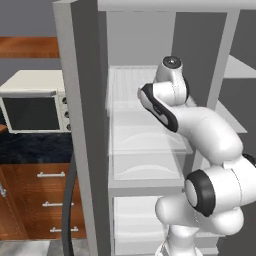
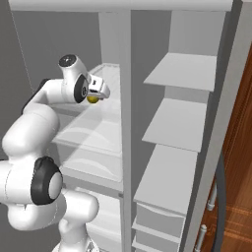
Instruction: Retrieve a lemon from the fridge and place it on the cutting board with the fish.
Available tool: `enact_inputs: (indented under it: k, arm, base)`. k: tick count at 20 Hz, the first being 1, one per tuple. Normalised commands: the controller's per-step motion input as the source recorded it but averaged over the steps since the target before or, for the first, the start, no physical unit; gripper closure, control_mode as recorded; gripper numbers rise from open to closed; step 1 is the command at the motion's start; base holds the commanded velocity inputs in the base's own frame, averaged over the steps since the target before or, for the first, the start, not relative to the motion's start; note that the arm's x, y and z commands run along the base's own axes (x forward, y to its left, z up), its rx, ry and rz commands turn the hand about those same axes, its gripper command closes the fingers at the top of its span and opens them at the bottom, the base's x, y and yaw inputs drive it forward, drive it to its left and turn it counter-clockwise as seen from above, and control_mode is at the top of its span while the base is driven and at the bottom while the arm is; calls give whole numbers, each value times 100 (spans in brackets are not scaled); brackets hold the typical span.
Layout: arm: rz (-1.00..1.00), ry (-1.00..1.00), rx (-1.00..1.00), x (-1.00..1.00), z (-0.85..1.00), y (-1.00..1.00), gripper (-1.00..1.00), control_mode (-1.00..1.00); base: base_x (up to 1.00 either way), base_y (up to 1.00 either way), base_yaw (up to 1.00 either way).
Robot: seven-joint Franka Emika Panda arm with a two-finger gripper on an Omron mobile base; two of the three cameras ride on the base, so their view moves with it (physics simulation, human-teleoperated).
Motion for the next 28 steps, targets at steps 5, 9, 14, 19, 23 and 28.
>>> enact_inputs:
  k: [5,9,14,19,23,28]
  arm:
    - [0,1,0,2,-4,-1,-100,-100]
    - [0,0,0,0,-4,0,100,-100]
    - [0,1,0,0,-3,0,100,-100]
    - [0,0,0,-43,1,0,100,-100]
    - [0,-3,0,-100,30,0,100,-100]
    - [0,0,0,-100,49,-14,100,-100]
  base:
    - [0,0,0]
    - [0,0,0]
    - [0,0,0]
    - [0,0,0]
    - [0,0,0]
    - [0,0,0]
